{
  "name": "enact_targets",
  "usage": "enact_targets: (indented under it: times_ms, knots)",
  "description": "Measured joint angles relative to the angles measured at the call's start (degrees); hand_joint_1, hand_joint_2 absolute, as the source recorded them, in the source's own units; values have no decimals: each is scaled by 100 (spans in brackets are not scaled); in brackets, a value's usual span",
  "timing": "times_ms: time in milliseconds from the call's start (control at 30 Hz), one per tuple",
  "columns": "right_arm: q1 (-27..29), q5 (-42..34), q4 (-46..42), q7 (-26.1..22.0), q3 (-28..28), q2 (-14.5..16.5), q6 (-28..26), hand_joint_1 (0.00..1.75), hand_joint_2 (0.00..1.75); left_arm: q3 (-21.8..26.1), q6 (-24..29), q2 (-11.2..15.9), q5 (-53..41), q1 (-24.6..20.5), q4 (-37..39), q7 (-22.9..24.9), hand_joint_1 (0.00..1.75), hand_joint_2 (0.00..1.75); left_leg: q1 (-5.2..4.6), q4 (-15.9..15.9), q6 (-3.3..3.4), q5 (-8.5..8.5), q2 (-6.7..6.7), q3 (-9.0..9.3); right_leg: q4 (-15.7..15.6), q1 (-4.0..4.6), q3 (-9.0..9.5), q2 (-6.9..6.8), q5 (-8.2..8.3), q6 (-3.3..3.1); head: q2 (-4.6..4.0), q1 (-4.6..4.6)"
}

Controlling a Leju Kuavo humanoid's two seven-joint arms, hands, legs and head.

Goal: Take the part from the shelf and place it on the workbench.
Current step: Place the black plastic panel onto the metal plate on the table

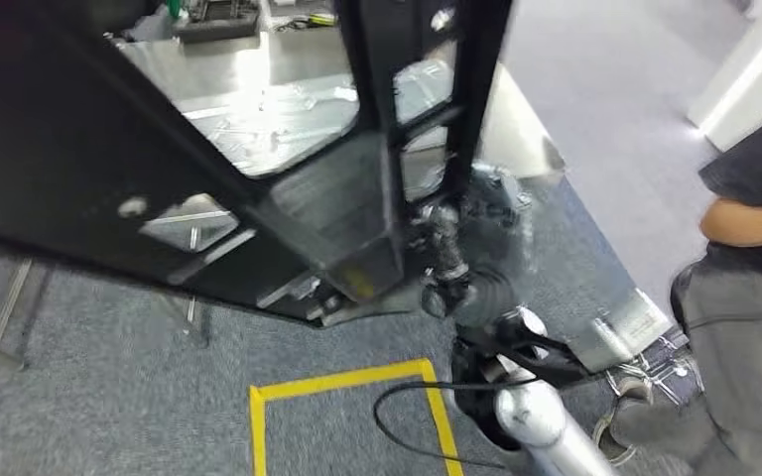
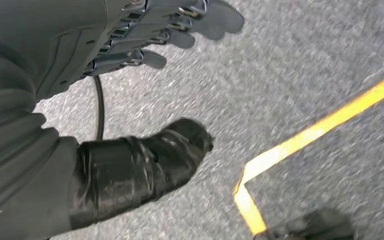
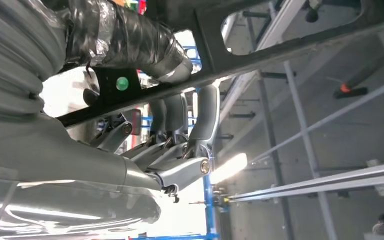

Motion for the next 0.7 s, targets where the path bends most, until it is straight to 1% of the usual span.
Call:
enact_targets:
  times_ms: [33,67,100,133,167,200,267,300,333,367,400,433,467,500,533,567,600,633,667,700]
  knots:
    - [4,-4,0,-3,-1,0,0,175,175,0,3,2,1,-4,1,4,0,175,-3,0,21,-25,9,56,280,-5,-192,-6,-119,19,0,54]
    - [10,-8,1,-4,-1,0,0,175,175,0,6,5,2,-8,1,9,0,175,-7,0,31,-70,13,102,515,-10,-415,-7,-309,37,1,102]
    - [19,-10,1,-4,-1,0,0,175,175,0,9,7,3,-8,2,13,0,175,-10,1,33,-121,13,147,654,-15,-613,-8,-519,51,1,136]
    - [25,-11,1,-4,-1,0,-1,175,175,0,13,9,4,-3,2,15,0,175,-11,1,29,-177,8,199,668,-21,-754,-9,-678,58,1,165]
    - [30,-13,1,-4,-1,0,-1,175,175,1,14,9,5,4,2,15,0,175,-12,2,24,-240,1,268,543,-26,-834,-9,-717,60,1,194]
    - [32,-15,1,-4,-1,0,-2,175,175,1,15,8,8,10,2,15,0,175,-12,2,16,-307,-4,349,296,-31,-859,-10,-569,50,1,220]
    - [39,-29,7,-11,-2,0,-3,175,175,3,17,3,18,17,2,15,0,175,-12,7,-17,-445,-13,489,-295,-19,-850,-15,172,2,1,261]
    - [44,-45,14,-16,-2,0,-3,175,175,4,19,0,26,11,2,14,0,175,-11,6,-47,-500,-20,533,-493,0,-838,-18,473,-32,1,277]
    - [50,-60,20,-25,-1,0,-2,175,175,5,22,-3,36,7,2,14,0,175,-6,8,-82,-534,-26,565,-601,19,-825,-18,668,-69,1,286]
    - [49,-72,24,-35,-1,0,0,175,175,9,26,-4,44,1,2,12,0,175,-2,24,-123,-538,-32,590,-638,42,-804,-14,675,-106,1,289]
    - [46,-79,24,-43,-1,3,3,175,175,14,30,-3,51,-4,2,9,0,175,4,69,-161,-520,-33,583,-668,41,-749,-4,663,-147,1,297]
    - [41,-80,22,-51,-1,7,5,175,175,22,33,-3,55,-5,2,5,0,175,10,192,-195,-477,-25,534,-706,34,-680,2,654,-186,2,303]
    - [35,-80,21,-57,-1,14,8,175,175,31,36,-5,56,-10,2,1,0,175,13,398,-231,-422,-14,421,-740,25,-596,-1,620,-219,4,301]
    - [32,-79,21,-62,-1,22,15,175,175,42,39,-8,58,-13,2,-4,0,175,22,675,-259,-401,-3,245,-771,12,-503,-7,581,-247,5,300]
    - [29,-73,26,-64,-1,28,22,175,175,55,43,-11,61,-11,2,-10,0,175,35,970,-287,-429,10,15,-797,8,-415,-17,526,-268,7,301]
    - [27,-53,36,-63,-1,32,31,175,175,72,48,-15,66,-7,2,-15,0,175,48,1224,-312,-530,16,-221,-810,6,-333,-21,465,-280,8,295]
    - [25,-12,49,-53,0,33,42,175,175,88,51,-17,73,2,2,-21,0,175,63,1387,-329,-680,19,-433,-815,4,-257,-17,402,-287,9,297]
    - [24,50,67,-32,0,33,52,175,175,103,55,-19,85,13,2,-26,0,175,74,1430,-344,-815,23,-589,-817,3,-174,-8,332,-286,9,296]
    - [24,127,86,2,0,32,66,175,175,115,58,-19,98,28,2,-29,0,175,81,1344,-352,-877,27,-678,-818,1,-84,3,258,-281,10,295]
    - [23,210,108,46,0,31,80,175,175,122,61,-18,109,44,2,-32,0,175,85,1125,-351,-794,30,-698,-818,-1,16,13,181,-273,10,294]
